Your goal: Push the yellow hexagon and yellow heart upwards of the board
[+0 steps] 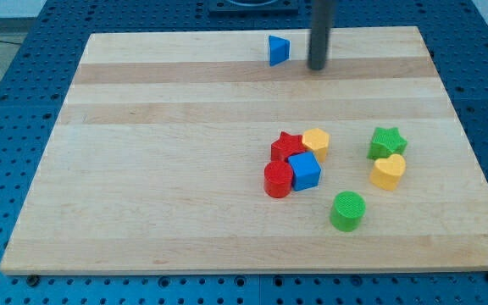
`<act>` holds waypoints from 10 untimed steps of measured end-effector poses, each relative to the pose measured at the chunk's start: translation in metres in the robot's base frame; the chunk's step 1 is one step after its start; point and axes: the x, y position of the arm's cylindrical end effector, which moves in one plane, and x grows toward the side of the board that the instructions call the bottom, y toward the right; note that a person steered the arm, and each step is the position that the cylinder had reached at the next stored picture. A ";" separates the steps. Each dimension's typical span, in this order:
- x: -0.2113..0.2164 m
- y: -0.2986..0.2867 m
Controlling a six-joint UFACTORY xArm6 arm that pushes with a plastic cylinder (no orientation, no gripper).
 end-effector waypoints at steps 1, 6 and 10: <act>0.049 0.078; 0.259 0.066; 0.191 -0.001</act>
